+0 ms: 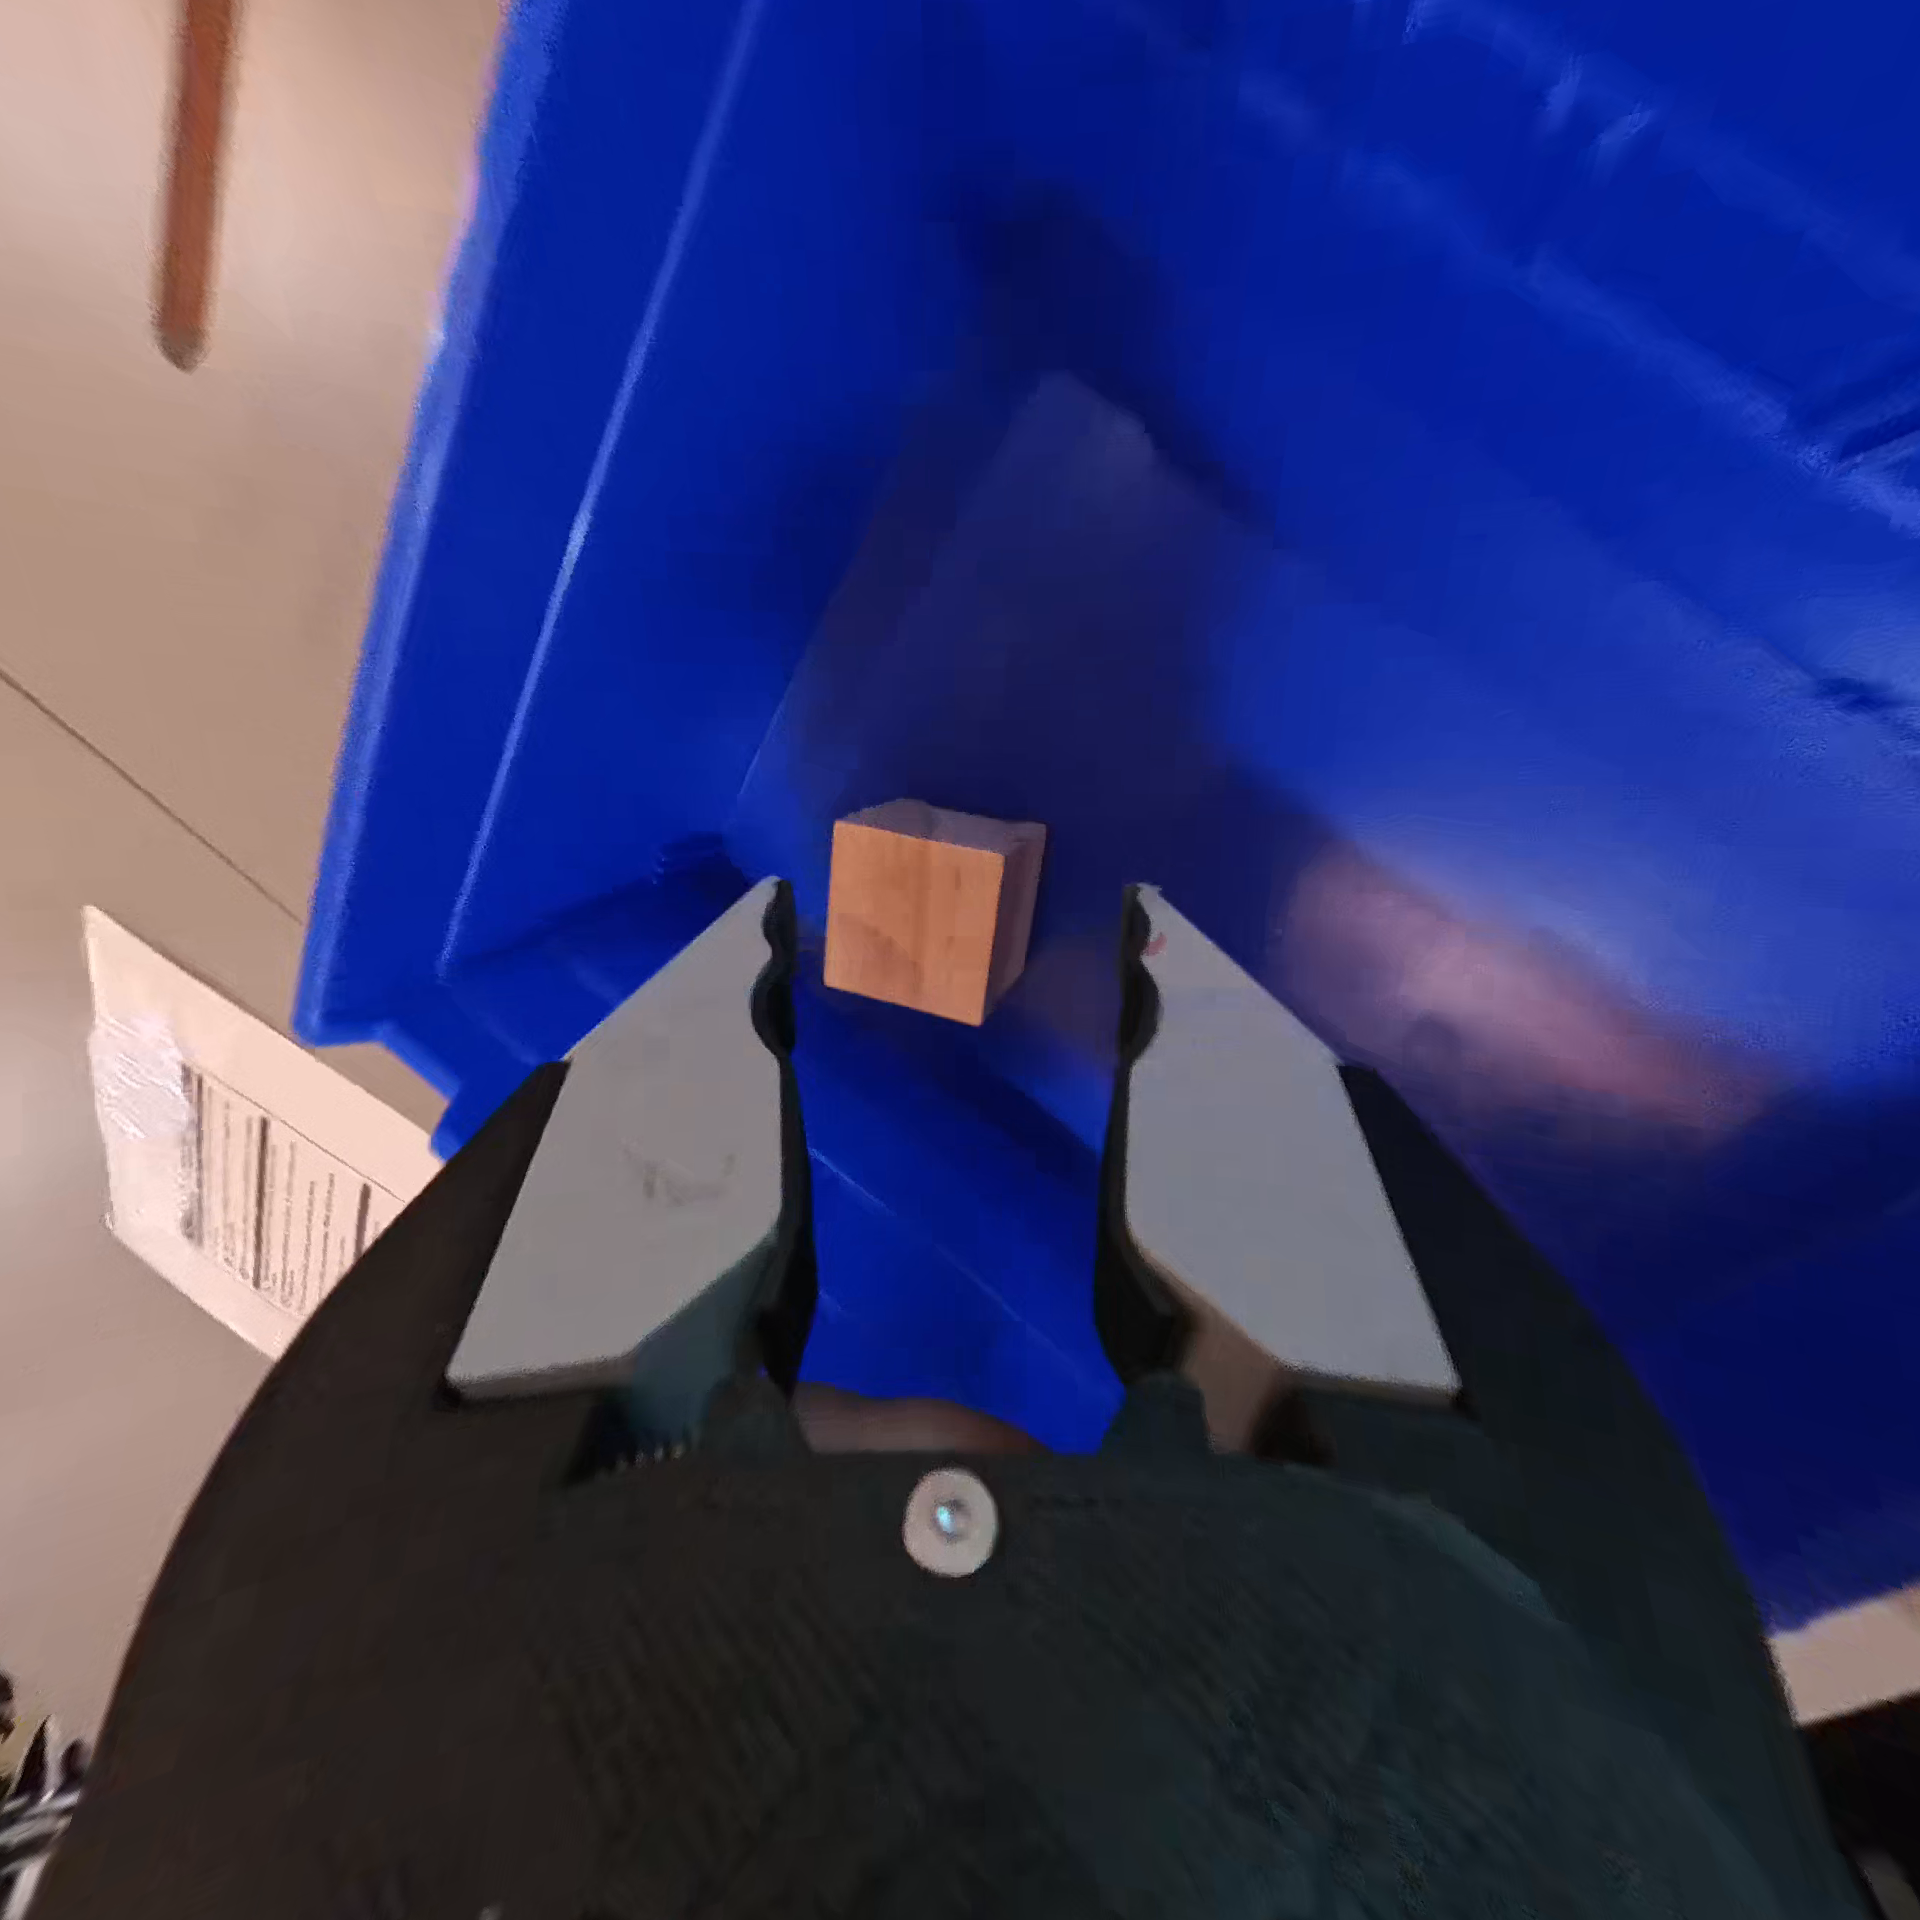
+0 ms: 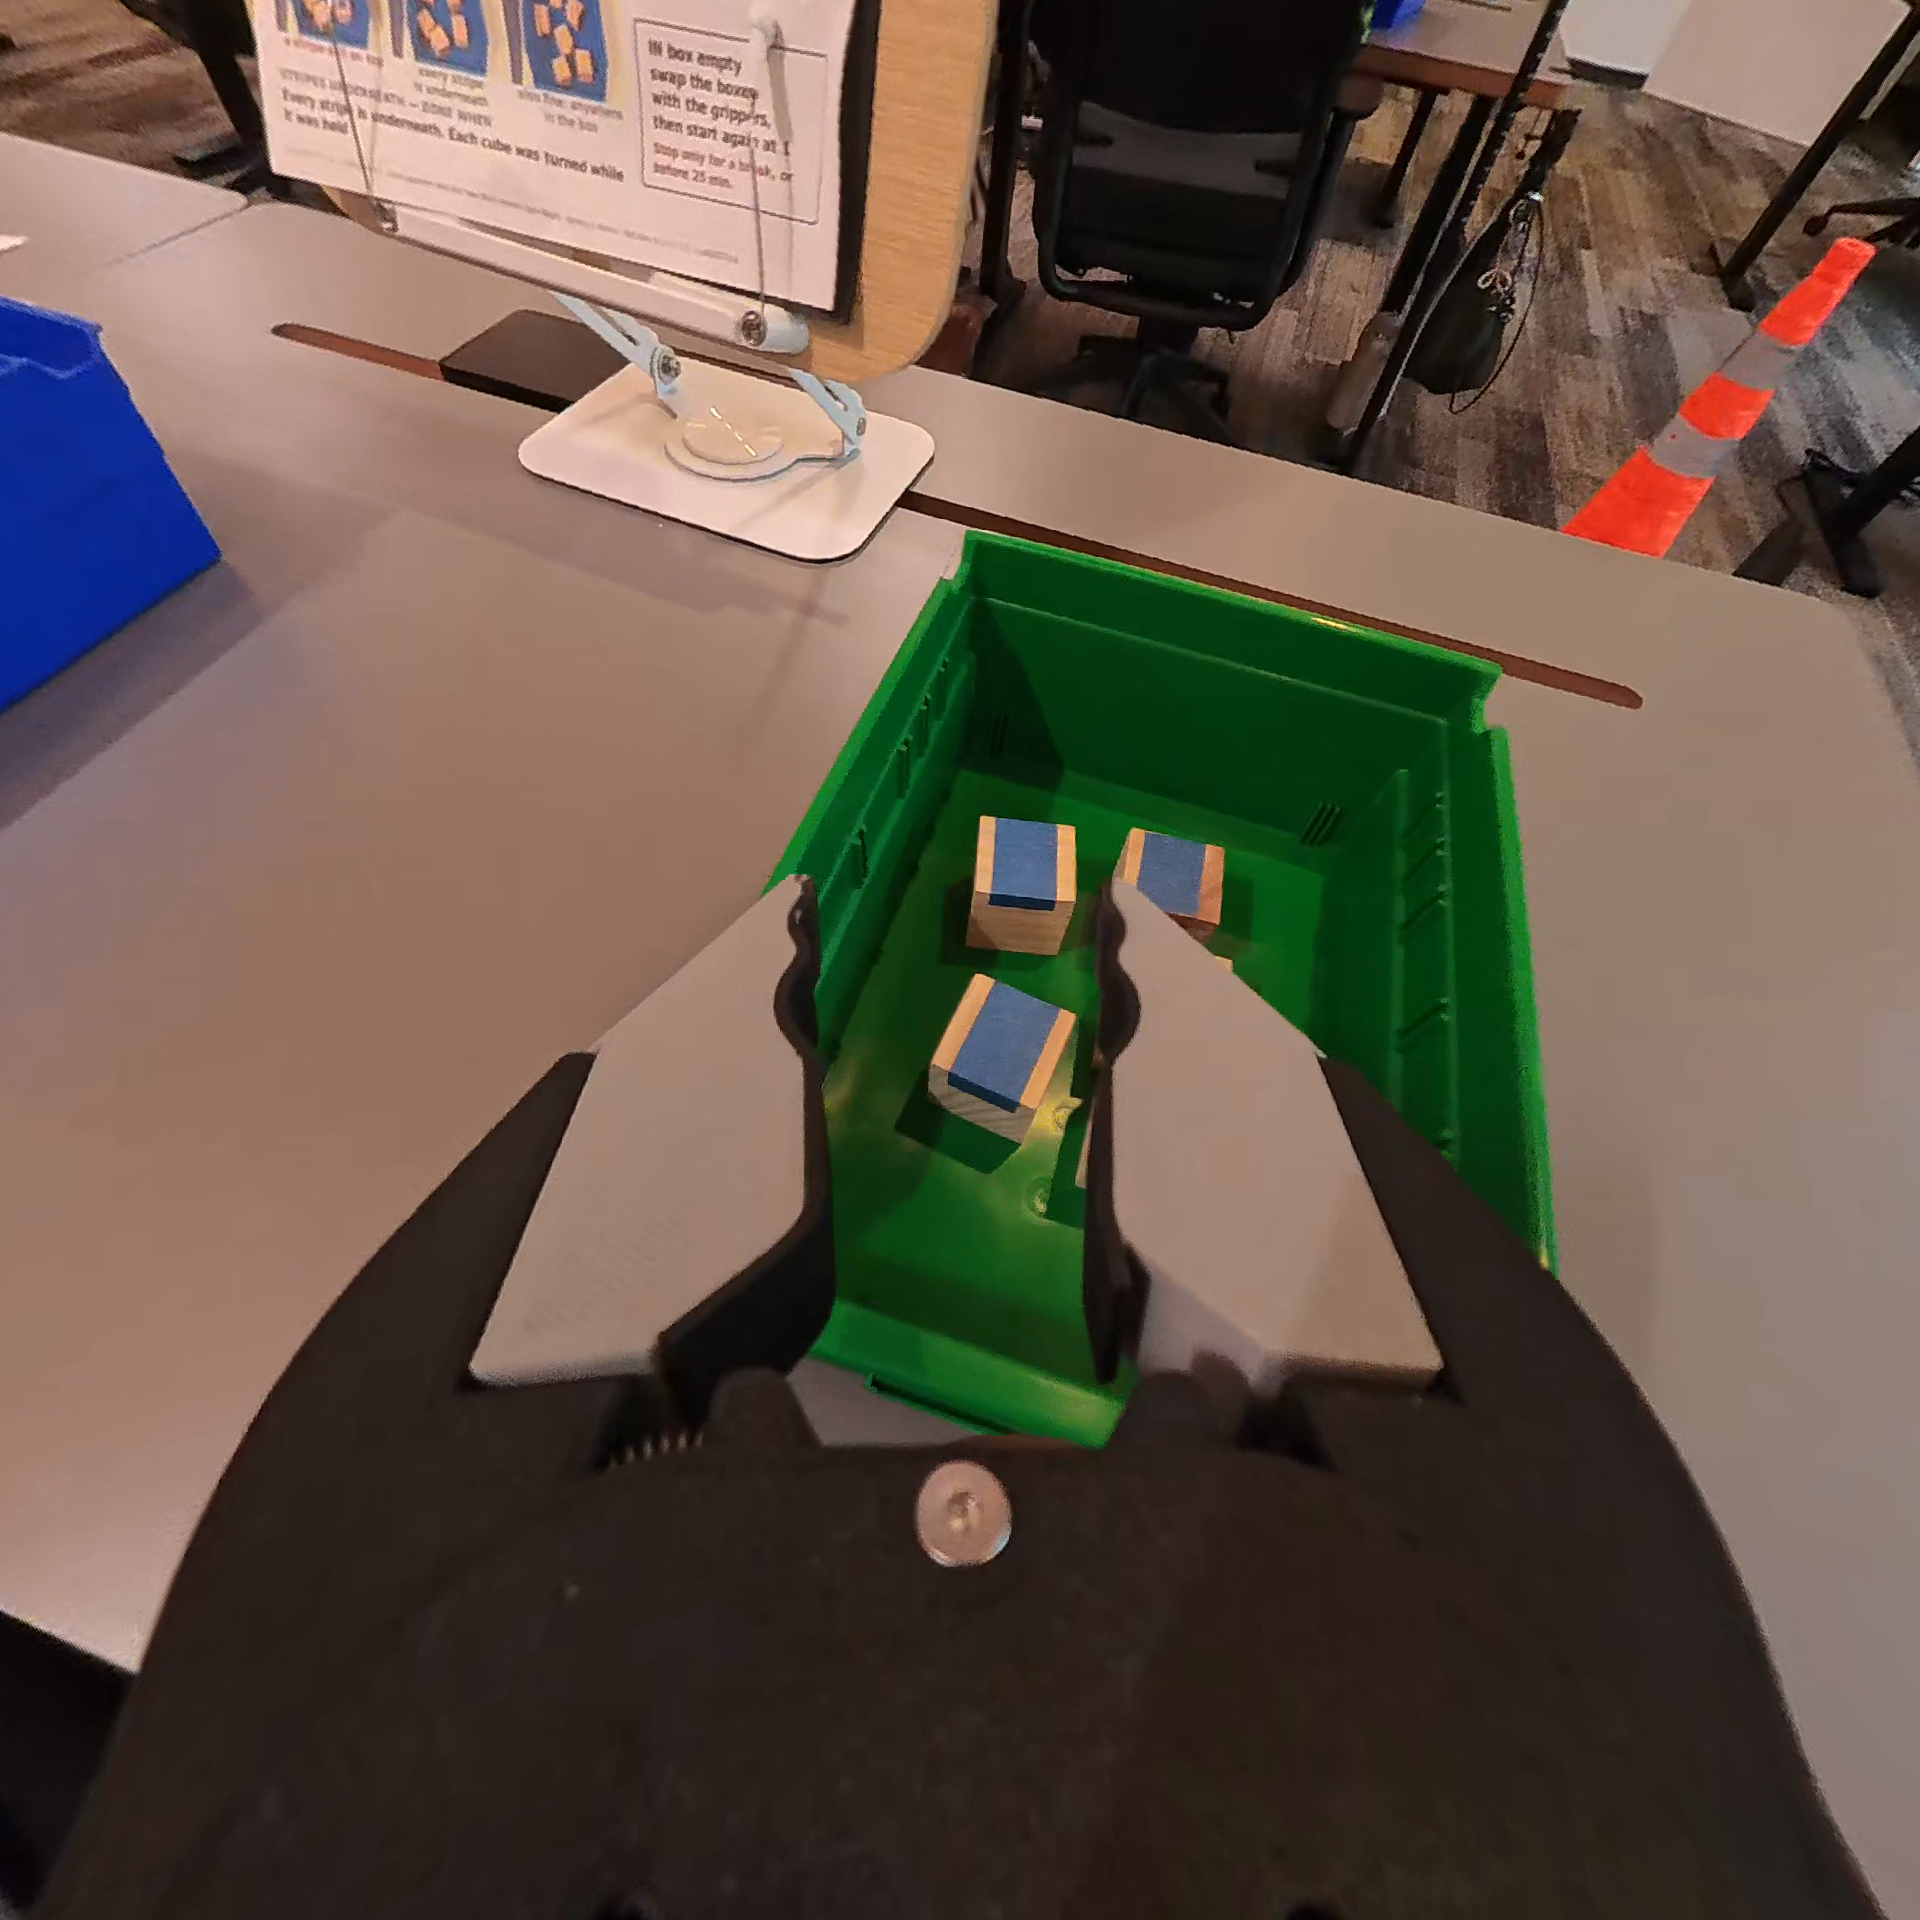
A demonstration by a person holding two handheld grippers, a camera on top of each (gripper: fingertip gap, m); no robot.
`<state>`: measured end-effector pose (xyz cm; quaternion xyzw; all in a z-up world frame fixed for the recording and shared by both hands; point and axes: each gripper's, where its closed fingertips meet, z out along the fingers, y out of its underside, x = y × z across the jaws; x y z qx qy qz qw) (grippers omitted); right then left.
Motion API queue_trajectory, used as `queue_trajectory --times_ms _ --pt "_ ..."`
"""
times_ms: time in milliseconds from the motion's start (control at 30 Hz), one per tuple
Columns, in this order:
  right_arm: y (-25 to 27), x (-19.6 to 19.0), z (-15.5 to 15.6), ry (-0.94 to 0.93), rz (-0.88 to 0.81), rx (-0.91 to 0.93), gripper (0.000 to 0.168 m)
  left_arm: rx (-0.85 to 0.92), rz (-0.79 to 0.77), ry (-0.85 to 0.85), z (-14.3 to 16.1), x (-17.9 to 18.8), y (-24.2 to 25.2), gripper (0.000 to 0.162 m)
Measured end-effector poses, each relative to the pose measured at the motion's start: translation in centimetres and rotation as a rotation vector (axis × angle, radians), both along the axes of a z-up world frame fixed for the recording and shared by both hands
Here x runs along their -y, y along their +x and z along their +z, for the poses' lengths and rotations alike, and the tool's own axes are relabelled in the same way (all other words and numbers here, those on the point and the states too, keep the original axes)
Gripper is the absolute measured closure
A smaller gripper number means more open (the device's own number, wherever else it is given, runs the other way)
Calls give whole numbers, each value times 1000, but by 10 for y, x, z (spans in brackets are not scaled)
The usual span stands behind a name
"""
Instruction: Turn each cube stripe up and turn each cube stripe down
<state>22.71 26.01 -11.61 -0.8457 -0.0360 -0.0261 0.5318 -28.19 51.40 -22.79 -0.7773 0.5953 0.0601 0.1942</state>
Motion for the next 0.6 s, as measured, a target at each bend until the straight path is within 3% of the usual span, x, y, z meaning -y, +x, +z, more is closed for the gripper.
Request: queue_trajectory --times_ms 200,233,367,500,600 --pt "-8 -5 -5 -20 24 50 118 -177 -17 -70 -37 -13 -19 106" --pt "-9 -7 -5 -20 31 49 118 -184 -8 -68 -41 -16 -19 114" --pt "-18 -9 -6 -25 61 52 118 -160 0 -69 -40 -16 -14 115" --pt "-35 -6 -5 -28 121 44 117 -77 -33 49 -15 -12 -7 116" --pt "-66 1 4 3 243 -43 117 95 -59 289 36 -3 10 116"
